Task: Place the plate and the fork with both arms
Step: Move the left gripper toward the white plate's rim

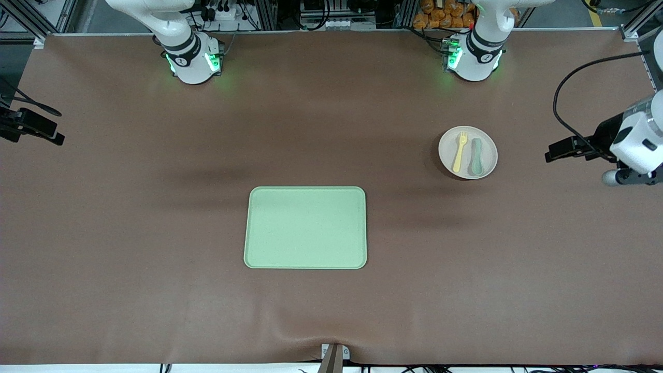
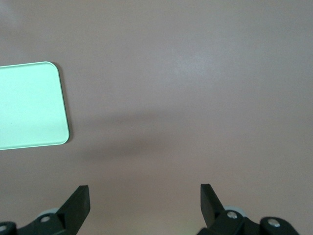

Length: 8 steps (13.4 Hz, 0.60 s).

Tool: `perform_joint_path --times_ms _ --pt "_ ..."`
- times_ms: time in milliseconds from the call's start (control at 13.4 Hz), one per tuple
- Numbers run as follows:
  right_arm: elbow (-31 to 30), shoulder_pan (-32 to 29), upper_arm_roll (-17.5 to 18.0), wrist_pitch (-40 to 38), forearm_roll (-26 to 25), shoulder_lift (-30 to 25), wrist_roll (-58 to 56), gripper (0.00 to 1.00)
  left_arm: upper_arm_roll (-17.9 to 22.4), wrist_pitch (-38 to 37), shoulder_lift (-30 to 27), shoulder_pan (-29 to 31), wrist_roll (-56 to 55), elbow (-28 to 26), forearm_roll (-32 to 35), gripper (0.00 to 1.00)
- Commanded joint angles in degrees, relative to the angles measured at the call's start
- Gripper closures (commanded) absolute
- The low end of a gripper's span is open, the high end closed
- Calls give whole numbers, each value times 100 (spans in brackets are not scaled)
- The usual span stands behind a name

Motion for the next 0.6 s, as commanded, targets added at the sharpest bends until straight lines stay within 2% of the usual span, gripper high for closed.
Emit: perform_joint_path --times_ms 0,524 --pt "30 -28 9 10 86 -8 99 0 -24 334 -5 158 168 -443 -352 0" --pt "30 16 18 18 86 53 107 0 -32 1310 -40 483 1266 -1744 -634 0"
